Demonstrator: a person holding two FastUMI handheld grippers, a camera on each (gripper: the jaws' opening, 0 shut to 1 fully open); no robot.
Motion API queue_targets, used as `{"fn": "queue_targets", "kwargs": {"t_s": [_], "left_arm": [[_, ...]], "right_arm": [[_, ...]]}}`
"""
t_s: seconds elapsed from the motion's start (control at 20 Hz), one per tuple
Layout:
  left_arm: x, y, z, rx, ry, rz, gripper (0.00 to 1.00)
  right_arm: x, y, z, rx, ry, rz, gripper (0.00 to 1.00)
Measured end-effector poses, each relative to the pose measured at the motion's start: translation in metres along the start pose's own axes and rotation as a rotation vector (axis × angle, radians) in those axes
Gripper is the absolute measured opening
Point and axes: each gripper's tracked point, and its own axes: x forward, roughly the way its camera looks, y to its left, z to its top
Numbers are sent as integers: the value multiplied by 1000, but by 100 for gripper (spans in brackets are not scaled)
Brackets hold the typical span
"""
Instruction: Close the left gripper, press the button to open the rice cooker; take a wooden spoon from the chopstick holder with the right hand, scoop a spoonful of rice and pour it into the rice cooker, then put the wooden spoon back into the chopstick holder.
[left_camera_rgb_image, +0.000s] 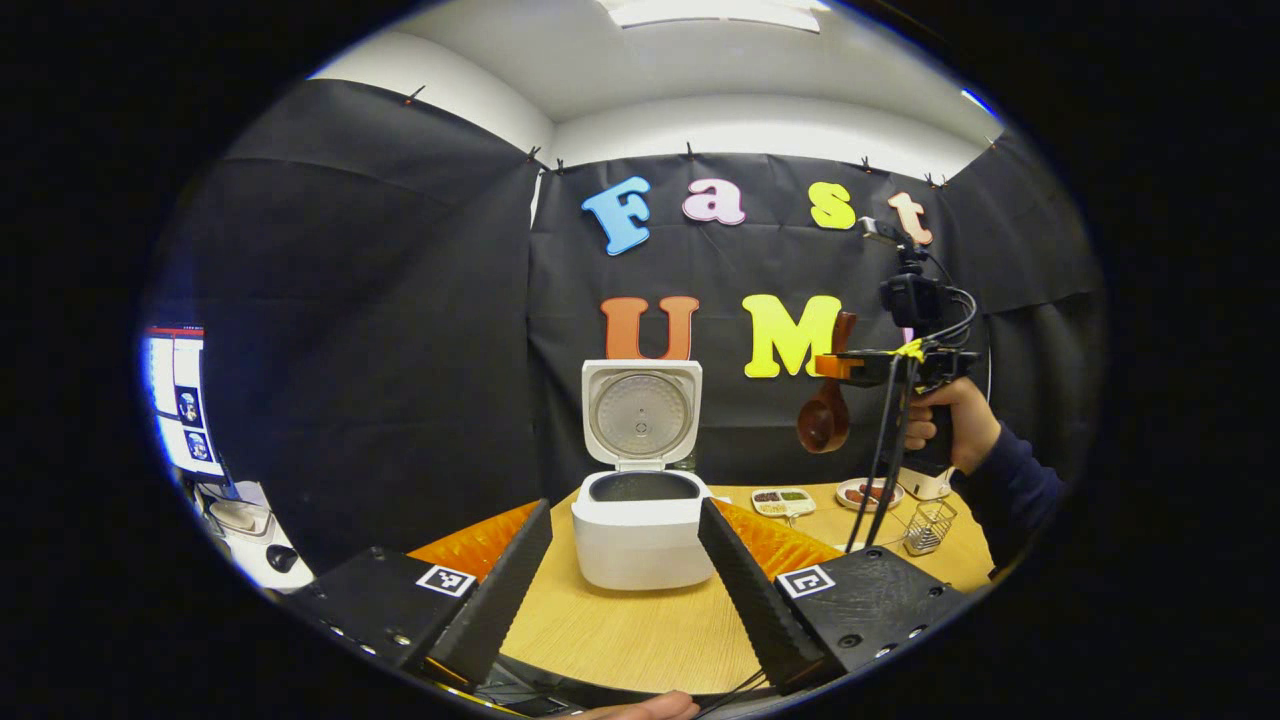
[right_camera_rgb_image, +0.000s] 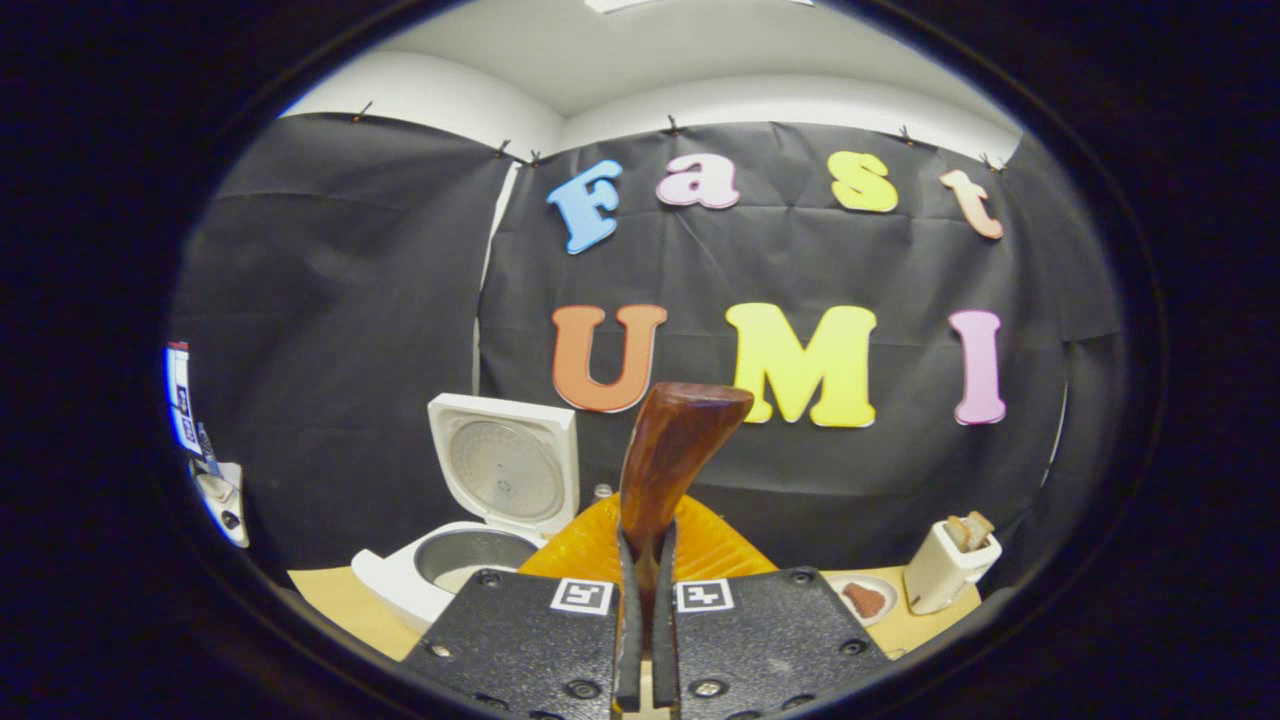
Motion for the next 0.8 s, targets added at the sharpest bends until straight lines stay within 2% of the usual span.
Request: {"fn": "queue_targets", "kwargs": {"t_s": [0.3, 0.5, 0.8], "left_arm": [[31, -46, 2, -14, -20, -94, 94], [55, -71, 7, -7, -22, -122, 94], [73, -99, 20, -22, -53, -158, 94]], "right_arm": [[-56, -104, -13, 30, 28, -134, 11], [-79, -168, -23, 14, 51, -229, 12], [-83, -222, -57, 66, 118, -275, 13]]}}
